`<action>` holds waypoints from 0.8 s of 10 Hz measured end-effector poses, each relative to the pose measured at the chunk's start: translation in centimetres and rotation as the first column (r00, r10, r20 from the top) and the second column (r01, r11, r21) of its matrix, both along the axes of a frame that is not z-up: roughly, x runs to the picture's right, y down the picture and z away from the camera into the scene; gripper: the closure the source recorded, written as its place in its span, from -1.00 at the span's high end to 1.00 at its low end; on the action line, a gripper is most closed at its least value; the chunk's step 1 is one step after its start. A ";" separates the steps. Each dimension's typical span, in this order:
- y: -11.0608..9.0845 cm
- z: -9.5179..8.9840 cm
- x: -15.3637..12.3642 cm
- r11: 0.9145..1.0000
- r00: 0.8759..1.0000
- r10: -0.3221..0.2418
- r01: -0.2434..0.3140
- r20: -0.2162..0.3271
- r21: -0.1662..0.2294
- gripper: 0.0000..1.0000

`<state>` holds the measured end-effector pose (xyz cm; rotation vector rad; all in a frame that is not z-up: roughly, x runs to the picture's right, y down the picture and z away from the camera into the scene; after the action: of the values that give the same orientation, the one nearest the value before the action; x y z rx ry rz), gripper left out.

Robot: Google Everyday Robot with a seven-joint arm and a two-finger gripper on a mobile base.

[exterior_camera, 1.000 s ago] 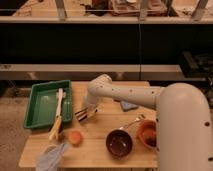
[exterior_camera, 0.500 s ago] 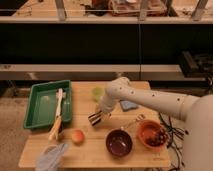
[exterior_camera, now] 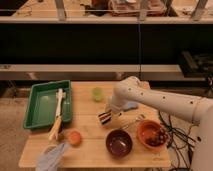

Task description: Wipe table surface with eraser

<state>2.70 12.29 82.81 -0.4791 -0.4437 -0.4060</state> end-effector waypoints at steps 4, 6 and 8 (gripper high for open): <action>-2.5 4.7 -2.2 0.999 1.000 0.026 -0.026 -0.009 0.024 -1.00; -2.2 5.8 -5.6 1.000 1.000 0.017 -0.018 0.020 0.025 -1.00; -2.5 5.9 -8.9 0.999 0.998 0.009 -0.012 0.066 0.038 -1.00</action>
<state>-6.20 9.81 88.70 -0.4265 -0.5013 -0.4207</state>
